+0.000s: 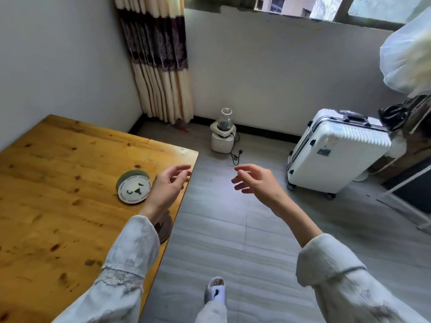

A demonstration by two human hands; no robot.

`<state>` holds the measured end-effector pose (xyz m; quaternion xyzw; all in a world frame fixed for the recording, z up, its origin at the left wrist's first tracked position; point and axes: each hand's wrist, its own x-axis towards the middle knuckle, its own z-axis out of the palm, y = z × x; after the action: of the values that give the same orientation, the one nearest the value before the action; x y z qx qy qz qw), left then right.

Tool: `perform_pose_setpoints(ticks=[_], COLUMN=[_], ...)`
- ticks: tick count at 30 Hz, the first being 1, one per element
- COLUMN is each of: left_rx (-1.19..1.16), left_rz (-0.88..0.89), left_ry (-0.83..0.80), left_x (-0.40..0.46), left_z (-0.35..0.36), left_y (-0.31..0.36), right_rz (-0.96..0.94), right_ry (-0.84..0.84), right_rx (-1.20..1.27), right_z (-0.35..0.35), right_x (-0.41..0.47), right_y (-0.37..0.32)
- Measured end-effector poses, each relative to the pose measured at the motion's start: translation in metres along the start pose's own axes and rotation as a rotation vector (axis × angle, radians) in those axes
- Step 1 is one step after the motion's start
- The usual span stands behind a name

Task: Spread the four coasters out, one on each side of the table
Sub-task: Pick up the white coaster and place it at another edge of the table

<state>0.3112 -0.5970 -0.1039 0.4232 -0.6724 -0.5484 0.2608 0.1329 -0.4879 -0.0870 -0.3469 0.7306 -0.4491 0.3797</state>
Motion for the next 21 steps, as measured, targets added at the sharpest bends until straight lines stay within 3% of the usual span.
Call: perform_pose_setpoints(ticks=[11, 21], left_rx=[-0.028, -0.032], left_rz=[-0.077, -0.224], left_ry=[0.072, 0.435], left_x=[0.163, 0.252], left_z=[0.037, 0.008], left_y=[0.024, 0.006], right_rz=[-0.032, -0.087], right_ry=[-0.117, -0.495], right_rx=[-0.061, -0.18], right_z=[-0.049, -0.014], right_x=[0.187, 0.341], right_y=[-0.042, -0.06])
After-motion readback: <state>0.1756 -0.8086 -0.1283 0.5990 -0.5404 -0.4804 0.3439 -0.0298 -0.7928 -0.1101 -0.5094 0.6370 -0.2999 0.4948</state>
